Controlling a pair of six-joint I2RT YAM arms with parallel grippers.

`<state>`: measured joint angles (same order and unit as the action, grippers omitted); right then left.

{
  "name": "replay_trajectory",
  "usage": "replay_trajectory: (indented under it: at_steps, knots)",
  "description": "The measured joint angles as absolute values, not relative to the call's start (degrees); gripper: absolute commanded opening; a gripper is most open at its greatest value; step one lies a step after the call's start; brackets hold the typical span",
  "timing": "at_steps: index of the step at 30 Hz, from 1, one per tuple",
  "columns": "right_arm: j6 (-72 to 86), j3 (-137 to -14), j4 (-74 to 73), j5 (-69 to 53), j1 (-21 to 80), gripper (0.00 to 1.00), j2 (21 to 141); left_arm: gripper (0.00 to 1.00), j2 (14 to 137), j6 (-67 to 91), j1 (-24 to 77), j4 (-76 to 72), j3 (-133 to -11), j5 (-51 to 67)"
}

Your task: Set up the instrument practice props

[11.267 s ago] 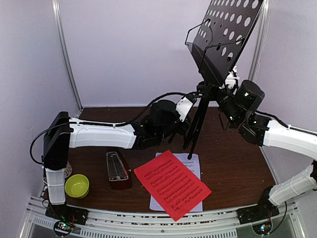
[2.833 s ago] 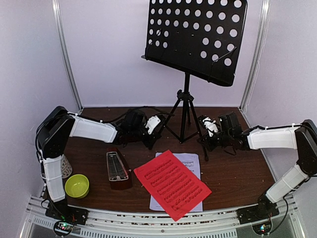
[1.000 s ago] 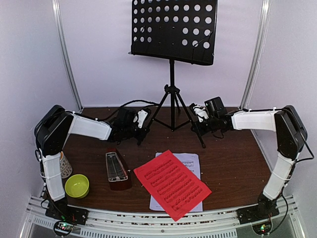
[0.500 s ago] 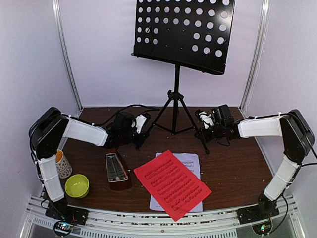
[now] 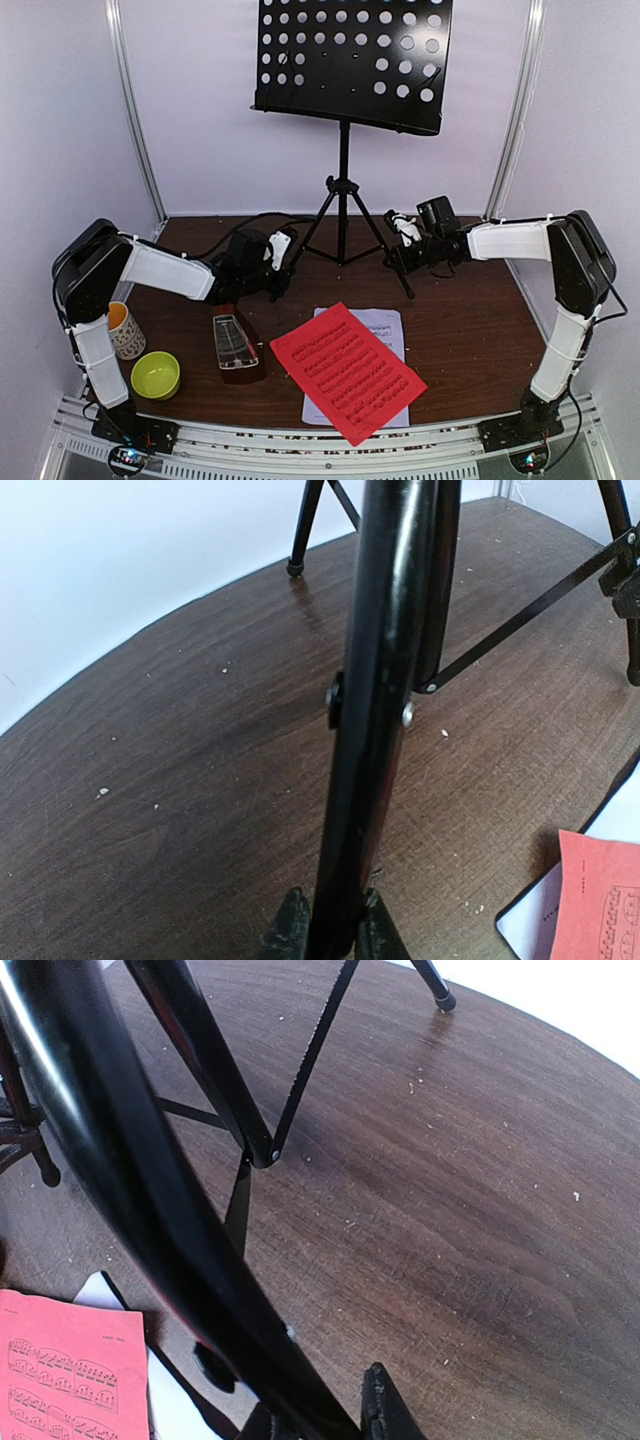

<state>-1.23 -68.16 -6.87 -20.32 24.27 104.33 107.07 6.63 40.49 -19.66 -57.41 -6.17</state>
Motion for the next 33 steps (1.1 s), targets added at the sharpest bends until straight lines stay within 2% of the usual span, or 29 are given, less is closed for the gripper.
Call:
replay_trajectory:
  at_steps: [9,16,26,28,31,33]
  knots:
    - [-1.4,-69.5,-7.2,-20.6,23.6,0.08,105.9,0.0,106.7,8.6,44.5,-20.6,-56.2,-12.3]
    - [-1.5,-69.8,-7.0,-20.6,23.2,0.09,106.2,0.0,105.5,11.3,47.0,-21.1,-55.0,-15.9]
    - [-1.5,-69.9,-7.0,-19.3,23.0,0.16,106.2,0.0,107.6,11.9,45.0,-18.8,-58.2,-12.1]
    - [-1.5,-70.0,-7.1,-18.9,23.0,0.2,106.2,0.0,108.2,11.6,44.8,-17.7,-59.3,-11.2]
    - [-1.2,-70.3,-7.7,-18.6,22.7,0.32,106.2,0.09,108.5,11.1,44.6,-16.1,-60.6,-10.3]
    - [2.2,-70.4,-8.1,-17.5,22.2,0.39,106.2,0.22,108.5,10.8,44.6,-14.8,-61.2,-9.2]
